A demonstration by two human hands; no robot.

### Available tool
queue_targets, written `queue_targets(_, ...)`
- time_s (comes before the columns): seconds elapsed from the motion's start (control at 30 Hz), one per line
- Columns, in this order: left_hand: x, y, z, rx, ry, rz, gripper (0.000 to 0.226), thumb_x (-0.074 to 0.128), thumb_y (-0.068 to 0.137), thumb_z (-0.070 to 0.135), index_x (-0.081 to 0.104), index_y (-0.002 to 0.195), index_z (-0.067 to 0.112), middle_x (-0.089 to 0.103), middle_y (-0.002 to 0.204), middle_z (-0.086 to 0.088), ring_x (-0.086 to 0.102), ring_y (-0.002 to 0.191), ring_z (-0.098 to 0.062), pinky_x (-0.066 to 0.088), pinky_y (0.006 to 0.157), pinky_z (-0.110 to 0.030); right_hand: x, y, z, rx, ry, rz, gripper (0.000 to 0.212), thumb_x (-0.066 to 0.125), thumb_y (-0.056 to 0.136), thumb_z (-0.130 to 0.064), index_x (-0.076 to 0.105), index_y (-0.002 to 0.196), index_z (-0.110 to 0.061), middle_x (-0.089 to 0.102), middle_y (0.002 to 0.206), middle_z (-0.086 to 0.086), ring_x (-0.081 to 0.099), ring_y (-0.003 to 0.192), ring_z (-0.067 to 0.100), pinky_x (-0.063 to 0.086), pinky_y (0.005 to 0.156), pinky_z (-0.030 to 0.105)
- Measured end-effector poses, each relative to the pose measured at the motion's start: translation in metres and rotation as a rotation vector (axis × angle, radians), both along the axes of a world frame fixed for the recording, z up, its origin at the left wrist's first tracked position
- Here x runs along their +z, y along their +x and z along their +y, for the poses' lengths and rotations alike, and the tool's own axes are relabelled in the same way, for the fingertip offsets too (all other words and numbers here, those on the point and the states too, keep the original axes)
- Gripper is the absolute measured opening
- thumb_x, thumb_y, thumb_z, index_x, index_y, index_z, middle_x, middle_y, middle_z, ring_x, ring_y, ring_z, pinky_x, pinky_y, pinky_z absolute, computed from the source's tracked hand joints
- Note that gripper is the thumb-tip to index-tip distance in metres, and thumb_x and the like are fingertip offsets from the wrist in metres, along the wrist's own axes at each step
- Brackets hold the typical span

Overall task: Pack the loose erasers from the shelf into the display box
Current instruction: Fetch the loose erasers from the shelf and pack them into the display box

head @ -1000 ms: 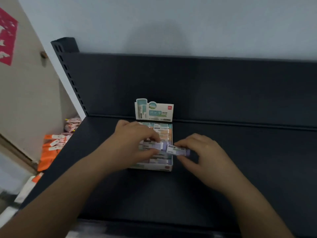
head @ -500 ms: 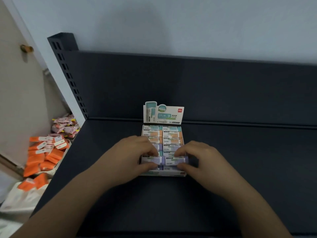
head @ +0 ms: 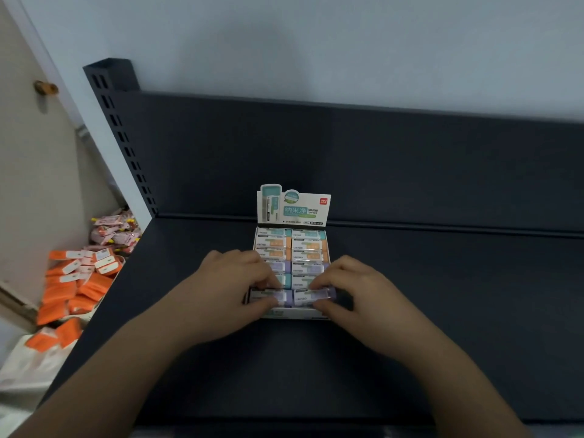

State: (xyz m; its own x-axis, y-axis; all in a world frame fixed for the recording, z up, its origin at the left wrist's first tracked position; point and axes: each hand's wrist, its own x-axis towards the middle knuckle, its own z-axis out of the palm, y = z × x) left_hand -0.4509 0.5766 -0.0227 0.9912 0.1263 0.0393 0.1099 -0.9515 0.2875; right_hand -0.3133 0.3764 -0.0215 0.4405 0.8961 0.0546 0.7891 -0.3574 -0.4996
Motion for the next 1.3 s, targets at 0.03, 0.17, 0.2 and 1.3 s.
queue_targets(0.03,0.000,-0.001,0.000,0.003,0.007,-0.006,0.031,0.046,0.087,0.060,0.059,0.110,0.042,0.050,0.104,0.024,0.045,0.103,0.004,0.029,0.093,-0.026,-0.001,0.000,0.001,0.007,0.009,-0.010,0.024,0.061,0.090,-0.037,0.064,0.114,-0.034,0.048,0.112,-0.022,0.048,0.109,0.002,0.045,0.094,0.025)
queue_targets(0.17,-0.001,-0.003,-0.006,-0.017,0.004,-0.060,0.047,0.028,0.079,0.067,0.059,0.109,0.047,0.051,0.101,0.024,0.047,0.099,0.003,0.029,0.090,-0.027,-0.006,-0.002,0.004,0.021,0.055,-0.061,0.019,0.062,0.090,-0.035,0.067,0.108,-0.036,0.046,0.103,-0.025,0.049,0.104,0.009,0.044,0.090,0.025)
queue_targets(0.2,-0.002,-0.004,-0.008,-0.027,-0.001,-0.059,0.045,0.029,0.080,0.065,0.060,0.109,0.049,0.051,0.100,0.024,0.047,0.097,0.003,0.029,0.088,-0.025,-0.007,-0.003,0.004,0.018,0.065,-0.062,0.018,0.062,0.090,-0.035,0.068,0.107,-0.037,0.045,0.101,-0.026,0.048,0.102,0.009,0.043,0.088,0.023)
queue_targets(1.3,-0.016,-0.011,-0.014,0.035,0.036,-0.217,0.038,0.041,0.084,0.057,0.069,0.104,0.041,0.056,0.095,0.022,0.049,0.084,0.001,0.046,0.075,-0.030,-0.010,0.004,0.000,-0.010,0.071,0.046,0.017,0.061,0.092,-0.032,0.067,0.108,-0.037,0.046,0.095,-0.022,0.053,0.092,-0.004,0.045,0.079,0.011)
